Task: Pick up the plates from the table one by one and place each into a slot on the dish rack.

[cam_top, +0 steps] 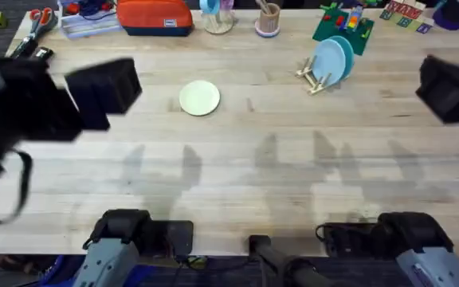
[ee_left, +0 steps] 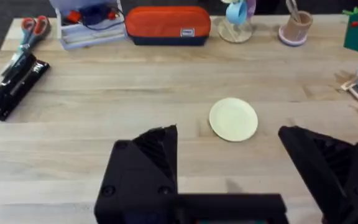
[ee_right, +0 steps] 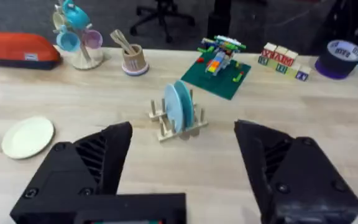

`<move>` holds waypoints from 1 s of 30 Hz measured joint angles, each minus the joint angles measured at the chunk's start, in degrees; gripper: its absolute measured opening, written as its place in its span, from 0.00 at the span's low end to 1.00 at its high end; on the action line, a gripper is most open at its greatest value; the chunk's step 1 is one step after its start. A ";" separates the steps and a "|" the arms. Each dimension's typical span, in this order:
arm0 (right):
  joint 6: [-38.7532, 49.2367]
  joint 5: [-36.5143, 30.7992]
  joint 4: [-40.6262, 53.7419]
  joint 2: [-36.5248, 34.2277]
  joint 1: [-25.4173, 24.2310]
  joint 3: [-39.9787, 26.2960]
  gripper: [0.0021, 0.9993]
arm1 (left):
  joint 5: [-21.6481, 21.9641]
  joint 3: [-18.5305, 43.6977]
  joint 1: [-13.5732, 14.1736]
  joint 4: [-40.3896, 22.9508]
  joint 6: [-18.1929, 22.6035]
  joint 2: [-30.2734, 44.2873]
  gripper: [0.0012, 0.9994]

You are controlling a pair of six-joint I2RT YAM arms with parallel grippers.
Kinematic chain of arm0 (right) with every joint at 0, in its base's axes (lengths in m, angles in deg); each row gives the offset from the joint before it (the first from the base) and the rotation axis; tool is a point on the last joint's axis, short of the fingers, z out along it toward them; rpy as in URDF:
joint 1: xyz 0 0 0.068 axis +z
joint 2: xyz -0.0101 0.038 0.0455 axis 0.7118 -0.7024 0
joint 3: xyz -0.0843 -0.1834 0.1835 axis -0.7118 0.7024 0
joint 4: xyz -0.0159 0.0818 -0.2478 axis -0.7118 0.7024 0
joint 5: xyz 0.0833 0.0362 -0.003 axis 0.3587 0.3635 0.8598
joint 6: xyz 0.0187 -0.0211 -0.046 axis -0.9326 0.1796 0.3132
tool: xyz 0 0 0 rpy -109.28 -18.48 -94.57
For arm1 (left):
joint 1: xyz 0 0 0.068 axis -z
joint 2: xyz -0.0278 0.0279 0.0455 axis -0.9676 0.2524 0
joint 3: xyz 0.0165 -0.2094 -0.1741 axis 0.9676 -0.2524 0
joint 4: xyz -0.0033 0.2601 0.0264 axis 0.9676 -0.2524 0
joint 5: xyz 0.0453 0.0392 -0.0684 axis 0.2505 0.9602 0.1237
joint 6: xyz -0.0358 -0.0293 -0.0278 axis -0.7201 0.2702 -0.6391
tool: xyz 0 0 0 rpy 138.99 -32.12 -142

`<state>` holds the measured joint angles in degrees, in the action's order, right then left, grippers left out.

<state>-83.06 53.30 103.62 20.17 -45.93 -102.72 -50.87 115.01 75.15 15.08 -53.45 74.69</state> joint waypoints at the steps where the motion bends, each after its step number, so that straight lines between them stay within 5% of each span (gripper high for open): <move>1: 0.00 0.02 1.18 -1.91 0.00 -1.67 0.99 | -0.27 2.20 -0.02 -1.37 0.01 2.24 0.99; 13: 0.02 0.17 15.59 -22.04 0.00 -18.25 0.99 | -2.63 22.92 0.00 -14.51 0.00 24.61 0.99; 30: 0.02 0.19 23.23 -35.04 0.00 -26.95 0.99 | -2.70 27.89 -0.02 -19.63 1.16 34.05 0.99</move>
<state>-83.04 53.50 126.85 -14.87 -45.93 -129.67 -53.57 142.90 75.13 -4.55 -52.30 108.74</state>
